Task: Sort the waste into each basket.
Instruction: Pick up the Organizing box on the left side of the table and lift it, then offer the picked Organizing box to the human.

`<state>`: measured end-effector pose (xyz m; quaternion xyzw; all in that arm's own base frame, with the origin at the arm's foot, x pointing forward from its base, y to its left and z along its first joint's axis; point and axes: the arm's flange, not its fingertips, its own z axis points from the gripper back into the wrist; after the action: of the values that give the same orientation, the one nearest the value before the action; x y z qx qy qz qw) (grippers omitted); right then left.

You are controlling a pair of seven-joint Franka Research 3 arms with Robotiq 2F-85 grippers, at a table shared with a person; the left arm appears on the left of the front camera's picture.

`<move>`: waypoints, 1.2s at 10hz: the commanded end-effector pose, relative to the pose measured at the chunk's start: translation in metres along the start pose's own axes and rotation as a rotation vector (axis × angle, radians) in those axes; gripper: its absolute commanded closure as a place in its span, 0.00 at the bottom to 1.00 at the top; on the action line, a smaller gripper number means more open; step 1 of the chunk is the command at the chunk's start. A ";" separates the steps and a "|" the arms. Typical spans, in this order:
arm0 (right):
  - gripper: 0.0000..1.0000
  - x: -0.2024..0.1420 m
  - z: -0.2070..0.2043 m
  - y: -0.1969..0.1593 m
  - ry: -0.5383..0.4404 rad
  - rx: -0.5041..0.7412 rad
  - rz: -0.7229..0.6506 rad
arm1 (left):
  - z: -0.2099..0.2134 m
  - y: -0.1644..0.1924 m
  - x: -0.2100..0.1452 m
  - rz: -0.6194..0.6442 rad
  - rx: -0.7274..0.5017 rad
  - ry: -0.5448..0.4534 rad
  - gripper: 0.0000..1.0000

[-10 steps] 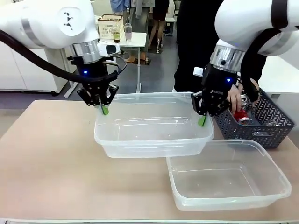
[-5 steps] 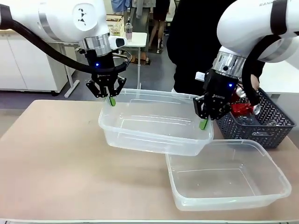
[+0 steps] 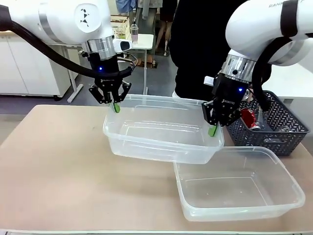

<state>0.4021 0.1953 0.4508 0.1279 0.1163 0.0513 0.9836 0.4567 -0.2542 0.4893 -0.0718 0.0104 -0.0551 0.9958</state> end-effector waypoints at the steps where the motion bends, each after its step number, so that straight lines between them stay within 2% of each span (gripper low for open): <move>1: 0.95 0.000 0.001 0.005 0.011 -0.003 0.015 | 0.001 0.002 -0.004 -0.010 -0.005 -0.020 0.93; 12: 0.95 0.000 0.001 0.005 0.011 -0.003 0.015 | 0.001 0.002 -0.004 -0.010 -0.005 -0.020 0.93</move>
<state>0.4021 0.1953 0.4508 0.1279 0.1164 0.0514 0.9836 0.4565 -0.2542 0.4888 -0.0716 0.0109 -0.0551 0.9959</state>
